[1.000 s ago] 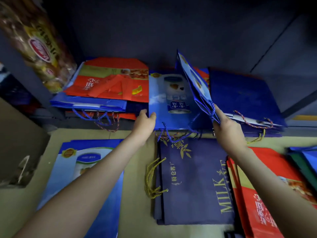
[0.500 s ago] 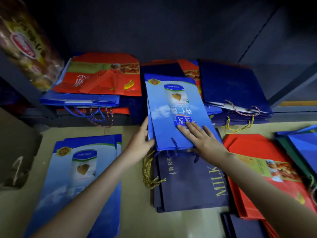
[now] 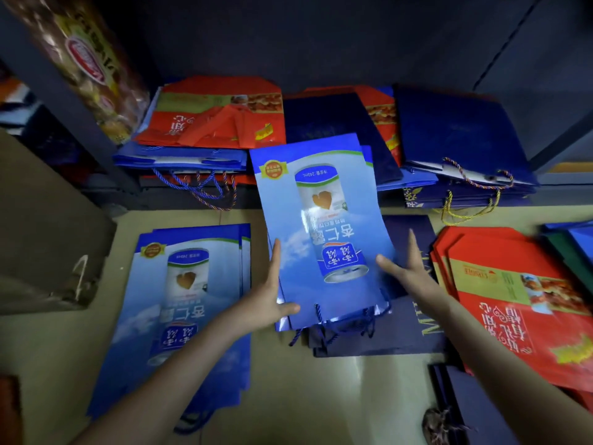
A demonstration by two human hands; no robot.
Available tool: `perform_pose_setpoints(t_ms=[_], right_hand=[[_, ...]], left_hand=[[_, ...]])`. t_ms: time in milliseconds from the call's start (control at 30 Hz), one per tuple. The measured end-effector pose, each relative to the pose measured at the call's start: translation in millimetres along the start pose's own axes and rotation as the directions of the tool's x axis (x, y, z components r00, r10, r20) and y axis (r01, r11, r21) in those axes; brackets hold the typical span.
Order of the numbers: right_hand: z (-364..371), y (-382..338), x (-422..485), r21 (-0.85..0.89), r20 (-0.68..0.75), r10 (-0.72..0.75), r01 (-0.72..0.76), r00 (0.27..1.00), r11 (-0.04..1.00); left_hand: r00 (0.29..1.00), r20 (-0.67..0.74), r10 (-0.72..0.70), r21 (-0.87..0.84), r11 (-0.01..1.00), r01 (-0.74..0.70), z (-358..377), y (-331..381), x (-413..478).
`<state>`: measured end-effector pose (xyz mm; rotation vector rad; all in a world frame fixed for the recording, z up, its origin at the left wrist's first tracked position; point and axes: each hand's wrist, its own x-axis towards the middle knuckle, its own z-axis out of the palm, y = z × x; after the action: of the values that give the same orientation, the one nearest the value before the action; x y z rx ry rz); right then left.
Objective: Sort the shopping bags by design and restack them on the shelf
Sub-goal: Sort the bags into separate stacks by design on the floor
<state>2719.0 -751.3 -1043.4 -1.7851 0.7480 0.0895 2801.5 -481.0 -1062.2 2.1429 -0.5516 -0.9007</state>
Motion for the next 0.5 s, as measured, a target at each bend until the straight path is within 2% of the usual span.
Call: perform_pose_setpoints(t_ms=[33,100,133,200,267,333,400,500], right_hand=[[0,-4,-2,0.136,0.050,0.057,-0.063,0.997,0.989],[6,-6,-2,0.148,0.139,0.089,-0.110,0.986,0.983],[12,-8,-3,0.143,0.138,0.090,-0.110,0.986,0.984],[26,-8,-6,0.256,0.140,0.095,-0.129,0.986,0.958],[44,-8,-15,0.396,0.153,0.082,-0.137,0.985,0.908],[64,-8,-27,0.486,0.174,0.028,-0.111,0.984,0.867],[80,-6,-39,0.459,0.224,-0.052,-0.059,0.973,0.886],[107,4,-48,0.230,0.316,-0.139,0.066,0.939,0.971]], left_hand=[[1.000,0.018,0.004,-0.005,1.000,-0.004,0,-4,-1],[1.000,-0.006,0.026,-0.131,0.991,-0.027,0,-9,-4],[0.998,-0.061,0.013,-0.228,0.973,-0.026,-1,-11,-4],[0.978,-0.194,-0.070,-0.355,0.935,-0.004,-8,-13,-7],[0.957,-0.265,-0.115,-0.353,0.935,0.014,-14,-16,-14],[0.926,-0.338,-0.168,-0.272,0.959,0.074,-20,-22,-27],[0.902,-0.377,-0.210,-0.180,0.972,0.151,-25,-32,-46],[0.909,-0.327,-0.257,-0.094,0.966,0.240,-29,-61,-79]])
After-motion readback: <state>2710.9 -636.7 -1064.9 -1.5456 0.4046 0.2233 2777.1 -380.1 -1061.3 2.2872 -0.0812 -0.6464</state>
